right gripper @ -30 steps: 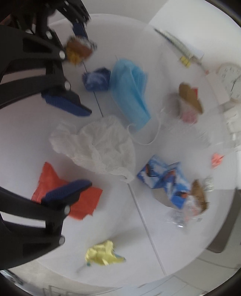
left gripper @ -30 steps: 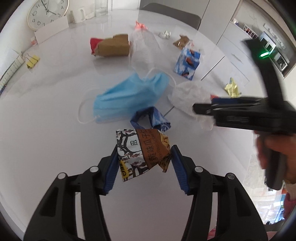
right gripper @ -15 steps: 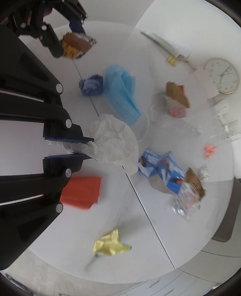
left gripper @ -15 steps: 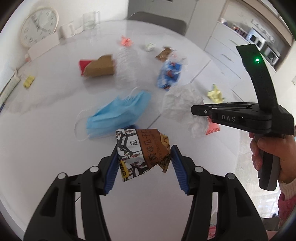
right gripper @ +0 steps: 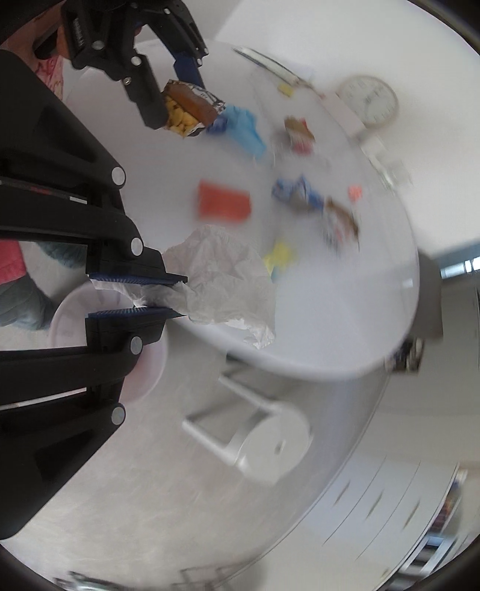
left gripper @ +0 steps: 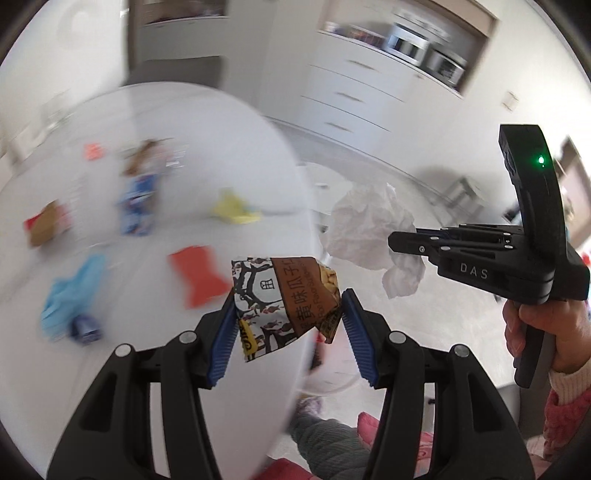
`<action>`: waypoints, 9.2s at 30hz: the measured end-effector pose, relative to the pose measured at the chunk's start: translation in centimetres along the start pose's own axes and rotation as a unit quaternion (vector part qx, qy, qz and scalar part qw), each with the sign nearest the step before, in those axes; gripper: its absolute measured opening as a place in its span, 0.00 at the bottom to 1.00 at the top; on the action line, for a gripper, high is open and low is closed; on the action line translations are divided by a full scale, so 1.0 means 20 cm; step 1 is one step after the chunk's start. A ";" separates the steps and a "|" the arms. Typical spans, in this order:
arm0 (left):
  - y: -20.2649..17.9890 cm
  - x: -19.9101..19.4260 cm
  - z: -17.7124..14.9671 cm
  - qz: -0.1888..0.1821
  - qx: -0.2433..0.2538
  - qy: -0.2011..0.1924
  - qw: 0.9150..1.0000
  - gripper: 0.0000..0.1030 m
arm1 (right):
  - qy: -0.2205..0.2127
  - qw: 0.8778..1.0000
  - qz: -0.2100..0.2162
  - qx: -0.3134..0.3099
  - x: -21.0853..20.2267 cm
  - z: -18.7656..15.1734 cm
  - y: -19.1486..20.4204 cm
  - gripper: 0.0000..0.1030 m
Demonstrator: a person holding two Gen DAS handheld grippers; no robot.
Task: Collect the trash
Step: 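Release the snack wrapper and white tissue into the bin with both grippers, then grasp the orange paper with the left gripper while the right gripper grasps the yellow wrapper, then release the yellow wrapper and orange paper into the bin with both grippers, then grasp the blue wrapper on the table with the left gripper, then grasp the light blue face mask with the right gripper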
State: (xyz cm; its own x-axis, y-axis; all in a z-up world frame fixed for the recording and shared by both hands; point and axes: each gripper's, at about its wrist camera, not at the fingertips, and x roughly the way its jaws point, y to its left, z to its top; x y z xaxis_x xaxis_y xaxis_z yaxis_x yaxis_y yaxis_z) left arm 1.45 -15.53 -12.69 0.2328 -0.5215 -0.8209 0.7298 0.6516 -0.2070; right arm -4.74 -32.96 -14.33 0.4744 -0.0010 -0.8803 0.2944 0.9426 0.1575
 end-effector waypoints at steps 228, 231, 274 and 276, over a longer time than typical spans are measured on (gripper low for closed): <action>1.16 0.26 -0.30 0.146 -0.223 0.053 0.962 0.68 | 0.084 0.985 0.034 -0.144 0.71 0.46 0.89 0.97; 1.18 0.28 -0.30 0.136 -0.229 0.056 0.962 0.50 | 0.088 0.984 0.034 -0.148 0.74 0.48 0.91 0.97; 1.34 -0.37 -0.51 0.194 -0.232 0.021 0.953 0.32 | 0.105 0.953 0.122 -0.258 0.90 0.34 1.64 0.20; 1.27 -0.35 -0.46 0.183 -0.213 0.019 0.960 0.32 | 0.094 0.959 0.124 -0.236 0.79 0.35 1.51 0.20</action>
State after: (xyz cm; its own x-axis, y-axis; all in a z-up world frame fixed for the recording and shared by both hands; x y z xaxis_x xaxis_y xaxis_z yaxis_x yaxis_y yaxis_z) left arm 12.56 9.71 -17.11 0.3934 -0.2002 -0.8973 0.2728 0.9575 -0.0940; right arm 17.45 -6.88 -20.40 0.3097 0.2614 -0.9142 -0.2383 0.9521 0.1916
